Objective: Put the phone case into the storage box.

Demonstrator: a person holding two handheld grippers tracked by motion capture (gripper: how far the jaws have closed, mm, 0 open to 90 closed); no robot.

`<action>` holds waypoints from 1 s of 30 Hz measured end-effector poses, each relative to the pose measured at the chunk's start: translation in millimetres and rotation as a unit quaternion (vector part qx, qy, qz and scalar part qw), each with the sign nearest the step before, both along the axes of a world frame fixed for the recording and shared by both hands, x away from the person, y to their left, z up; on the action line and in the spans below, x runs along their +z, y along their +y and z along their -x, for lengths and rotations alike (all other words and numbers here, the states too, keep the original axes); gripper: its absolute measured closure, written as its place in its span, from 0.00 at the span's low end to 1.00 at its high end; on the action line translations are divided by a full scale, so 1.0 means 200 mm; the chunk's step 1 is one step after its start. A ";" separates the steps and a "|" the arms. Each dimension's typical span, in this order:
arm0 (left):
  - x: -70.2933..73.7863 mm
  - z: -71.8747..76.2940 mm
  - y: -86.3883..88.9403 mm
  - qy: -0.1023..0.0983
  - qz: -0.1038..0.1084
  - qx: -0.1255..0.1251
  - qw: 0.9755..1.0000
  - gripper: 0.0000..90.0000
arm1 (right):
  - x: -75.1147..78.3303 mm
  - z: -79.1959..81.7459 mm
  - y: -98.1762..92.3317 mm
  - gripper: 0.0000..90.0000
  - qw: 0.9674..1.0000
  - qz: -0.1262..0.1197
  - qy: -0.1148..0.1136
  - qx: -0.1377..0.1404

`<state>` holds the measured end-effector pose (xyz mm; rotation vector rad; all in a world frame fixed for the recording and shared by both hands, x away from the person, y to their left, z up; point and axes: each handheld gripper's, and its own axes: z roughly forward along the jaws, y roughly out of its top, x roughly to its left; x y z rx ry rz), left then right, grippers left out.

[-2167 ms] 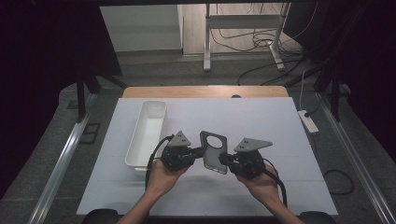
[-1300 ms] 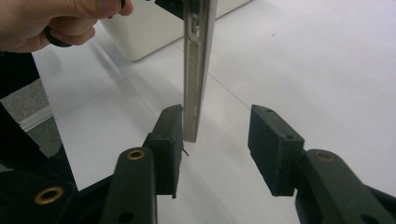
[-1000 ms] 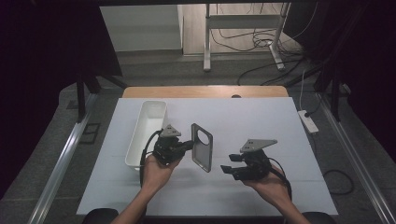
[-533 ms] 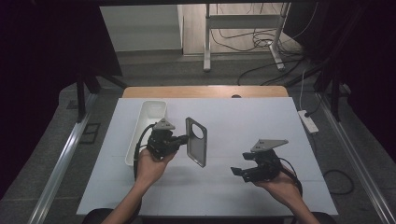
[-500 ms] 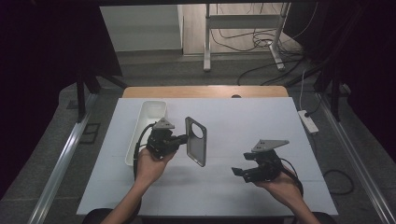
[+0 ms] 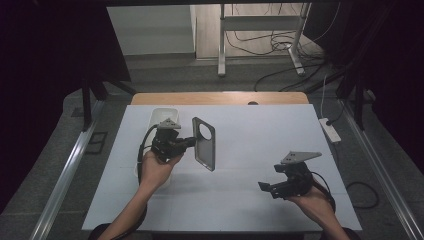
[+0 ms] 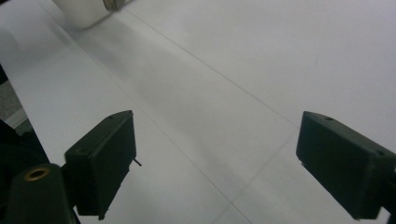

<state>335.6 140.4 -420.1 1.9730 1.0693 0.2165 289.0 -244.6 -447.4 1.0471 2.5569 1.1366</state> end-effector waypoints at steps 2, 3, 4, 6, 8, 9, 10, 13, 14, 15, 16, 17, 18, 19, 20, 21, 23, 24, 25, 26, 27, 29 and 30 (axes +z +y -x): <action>0.01 -0.01 0.01 0.000 0.001 0.003 1.000 0.99 | 0.00 0.00 -0.02 0.12 1.000 0.004 0.004 -0.004; 0.02 -0.01 0.01 0.000 0.001 0.004 1.000 0.99 | -0.01 0.01 -0.03 0.12 1.000 0.005 0.004 -0.006; 0.02 -0.01 0.02 0.000 -0.001 0.004 1.000 0.99 | -0.01 0.01 -0.03 0.11 1.000 0.007 0.003 -0.006; 0.03 -0.02 0.02 0.000 -0.002 0.004 1.000 0.99 | -0.01 0.02 -0.05 0.09 1.000 0.007 -0.002 -0.011; 0.04 -0.03 0.03 0.000 -0.005 0.006 1.000 0.99 | -0.01 0.02 -0.07 0.07 1.000 0.008 -0.005 -0.013; 0.05 -0.03 0.03 0.000 -0.007 0.005 1.000 0.99 | -0.02 0.03 -0.07 0.07 1.000 0.011 -0.007 -0.017; 0.05 -0.04 0.04 0.001 -0.008 0.007 1.000 0.99 | -0.02 0.03 -0.08 0.06 1.000 0.013 -0.007 -0.019; 0.07 -0.05 0.06 0.002 -0.011 0.011 1.000 0.99 | -0.03 0.04 -0.10 0.02 0.999 0.022 -0.009 -0.026; 0.07 -0.05 0.06 0.002 -0.011 0.011 1.000 0.99 | -0.03 0.04 -0.10 0.02 0.999 0.022 -0.009 -0.026; 0.07 -0.06 0.06 0.002 -0.012 0.013 1.000 0.99 | -0.03 0.04 -0.10 0.01 0.999 0.027 -0.013 -0.028; 0.09 -0.06 0.08 0.003 -0.013 0.017 1.000 0.99 | -0.03 0.04 -0.11 0.01 0.999 0.026 -0.013 -0.029; 0.09 -0.06 0.08 0.003 -0.013 0.017 1.000 0.99 | -0.03 0.04 -0.11 0.01 0.999 0.026 -0.013 -0.029; 0.10 -0.07 0.09 0.002 -0.011 0.020 1.000 0.99 | -0.03 0.05 -0.11 0.00 0.999 0.026 -0.015 -0.030; 0.11 -0.07 0.09 0.002 -0.010 0.023 1.000 0.99 | -0.03 0.05 -0.12 0.00 0.999 0.025 -0.018 -0.031; 0.11 -0.07 0.10 0.002 -0.011 0.024 1.000 0.99 | -0.03 0.05 -0.13 0.00 0.999 0.025 -0.017 -0.034; 0.12 -0.08 0.11 0.001 -0.012 0.026 1.000 0.99 | -0.03 0.06 -0.13 0.00 0.999 0.023 -0.018 -0.035; 0.13 -0.08 0.13 0.001 -0.011 0.030 0.999 0.99 | -0.03 0.06 -0.15 0.00 0.999 0.023 -0.017 -0.037; 0.14 -0.09 0.14 0.000 -0.013 0.032 0.999 0.99 | -0.03 0.06 -0.16 0.00 0.999 0.024 -0.015 -0.038; 0.15 -0.09 0.15 0.000 -0.013 0.035 0.999 0.99 | -0.03 0.06 -0.17 0.00 0.998 0.024 -0.019 -0.047; 0.15 -0.09 0.15 0.000 -0.013 0.035 0.999 0.99 | -0.03 0.06 -0.17 0.00 0.998 0.024 -0.019 -0.047; 0.16 -0.10 0.17 0.000 -0.011 0.040 0.999 0.99 | -0.03 0.07 -0.19 0.00 0.998 0.023 -0.023 -0.052; 0.17 -0.10 0.19 0.000 -0.011 0.043 0.999 0.99 | -0.02 0.07 -0.20 0.00 0.998 0.017 -0.025 -0.057; 0.17 -0.10 0.19 0.001 -0.011 0.046 0.999 0.99 | -0.02 0.07 -0.21 0.00 0.998 0.017 -0.025 -0.058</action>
